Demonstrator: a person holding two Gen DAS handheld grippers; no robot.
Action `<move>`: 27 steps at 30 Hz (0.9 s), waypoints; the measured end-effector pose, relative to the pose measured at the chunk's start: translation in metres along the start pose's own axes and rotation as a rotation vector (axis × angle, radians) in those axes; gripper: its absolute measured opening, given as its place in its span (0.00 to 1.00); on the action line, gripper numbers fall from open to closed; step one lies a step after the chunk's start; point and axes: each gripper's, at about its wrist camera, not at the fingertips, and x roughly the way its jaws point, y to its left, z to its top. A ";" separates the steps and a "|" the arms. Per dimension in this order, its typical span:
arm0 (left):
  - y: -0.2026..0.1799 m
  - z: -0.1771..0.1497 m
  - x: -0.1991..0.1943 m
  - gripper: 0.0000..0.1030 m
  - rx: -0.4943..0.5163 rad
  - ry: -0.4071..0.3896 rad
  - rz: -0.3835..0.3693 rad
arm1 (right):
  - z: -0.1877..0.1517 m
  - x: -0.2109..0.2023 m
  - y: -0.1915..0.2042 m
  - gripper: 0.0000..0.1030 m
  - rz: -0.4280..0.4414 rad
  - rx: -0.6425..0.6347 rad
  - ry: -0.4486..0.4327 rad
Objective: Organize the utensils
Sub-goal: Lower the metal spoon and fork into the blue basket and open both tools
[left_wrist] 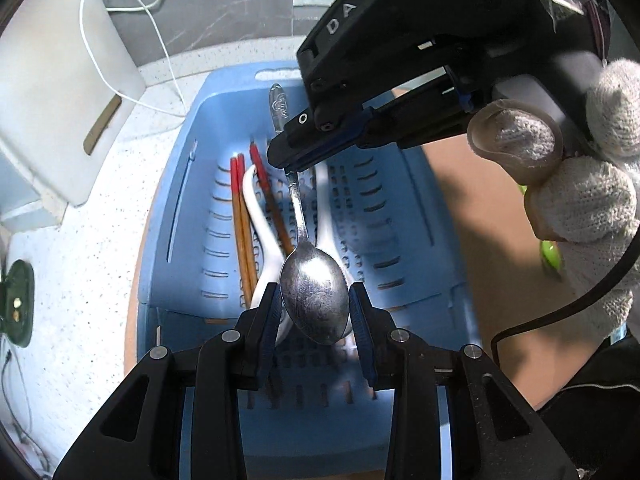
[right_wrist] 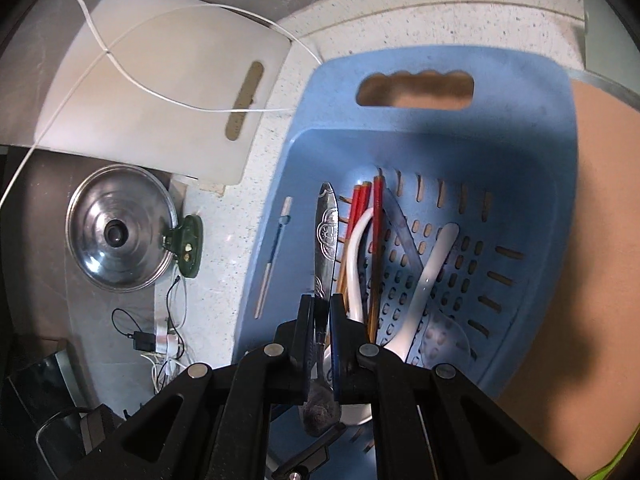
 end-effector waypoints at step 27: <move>0.019 0.010 0.034 0.32 -0.062 0.081 -0.018 | 0.014 0.038 -0.002 0.10 -0.102 -0.033 0.050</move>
